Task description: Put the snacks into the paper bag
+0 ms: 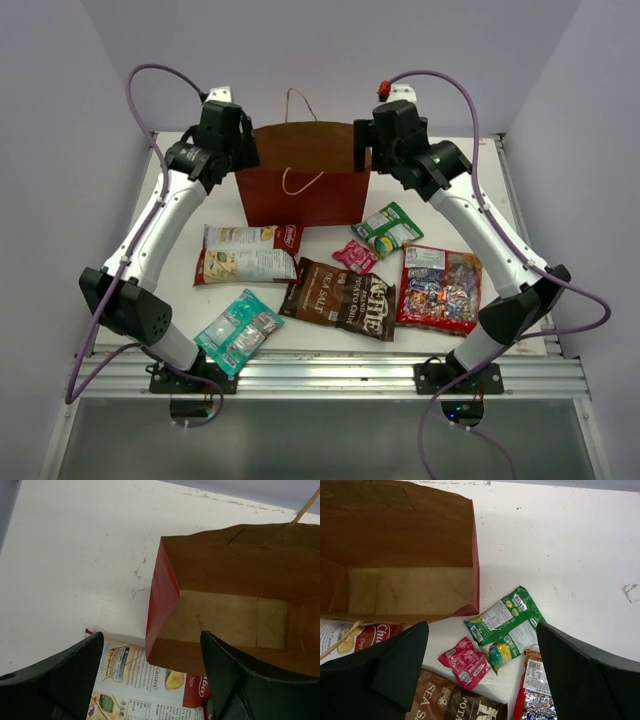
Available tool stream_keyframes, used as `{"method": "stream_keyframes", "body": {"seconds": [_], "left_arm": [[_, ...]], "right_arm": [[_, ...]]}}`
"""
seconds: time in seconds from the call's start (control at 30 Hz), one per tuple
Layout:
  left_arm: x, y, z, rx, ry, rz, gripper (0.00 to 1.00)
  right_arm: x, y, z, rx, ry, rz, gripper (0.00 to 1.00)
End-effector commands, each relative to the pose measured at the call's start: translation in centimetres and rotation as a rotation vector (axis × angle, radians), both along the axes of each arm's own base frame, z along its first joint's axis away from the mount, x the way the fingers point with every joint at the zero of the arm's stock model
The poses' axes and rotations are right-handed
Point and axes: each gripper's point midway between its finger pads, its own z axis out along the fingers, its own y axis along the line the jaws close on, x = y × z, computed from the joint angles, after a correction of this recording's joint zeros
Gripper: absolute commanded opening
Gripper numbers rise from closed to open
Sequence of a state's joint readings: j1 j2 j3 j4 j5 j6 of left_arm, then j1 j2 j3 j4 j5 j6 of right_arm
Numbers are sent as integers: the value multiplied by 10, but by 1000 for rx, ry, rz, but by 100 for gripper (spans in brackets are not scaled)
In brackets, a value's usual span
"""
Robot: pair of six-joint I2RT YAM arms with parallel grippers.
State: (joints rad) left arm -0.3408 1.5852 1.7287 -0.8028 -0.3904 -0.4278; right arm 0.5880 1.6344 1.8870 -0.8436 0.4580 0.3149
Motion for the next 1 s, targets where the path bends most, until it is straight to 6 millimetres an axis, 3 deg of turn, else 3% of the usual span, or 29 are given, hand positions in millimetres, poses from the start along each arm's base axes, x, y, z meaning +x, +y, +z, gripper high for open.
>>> {"method": "stream_keyframes", "body": {"seconds": [0.0,0.1,0.17,0.33,0.43,0.47,0.5,0.6,0.73,0.87,0.97], "left_arm": [[11,-14,15,-51,-88,-62,72],[19,-15,0,-26,-59,-63,53],[23,-16,1,-20,-71,-66,46],[31,-13,2,10,-95,-61,43],[35,-13,-9,33,-66,-67,42],[35,-13,-13,39,-55,-67,38],[36,-12,-18,47,-41,-60,21],[36,-6,-24,67,-23,-27,0],[36,-2,-32,93,-1,-21,0],[34,3,-26,106,-16,2,0],[33,7,-19,119,-26,17,0]], "right_arm": [[-8,-15,25,38,-70,-57,94],[-13,-13,23,63,-71,-43,94],[-16,-11,19,74,-64,-24,94],[-32,24,1,98,-8,195,91],[-49,45,-4,62,-4,313,91],[-53,52,-5,53,-1,345,90],[-62,65,-9,41,14,397,90],[-85,97,-16,19,35,574,89],[-104,121,-42,2,89,718,89],[-118,139,-60,-29,113,814,90],[-130,152,-86,-56,152,877,90]]}}
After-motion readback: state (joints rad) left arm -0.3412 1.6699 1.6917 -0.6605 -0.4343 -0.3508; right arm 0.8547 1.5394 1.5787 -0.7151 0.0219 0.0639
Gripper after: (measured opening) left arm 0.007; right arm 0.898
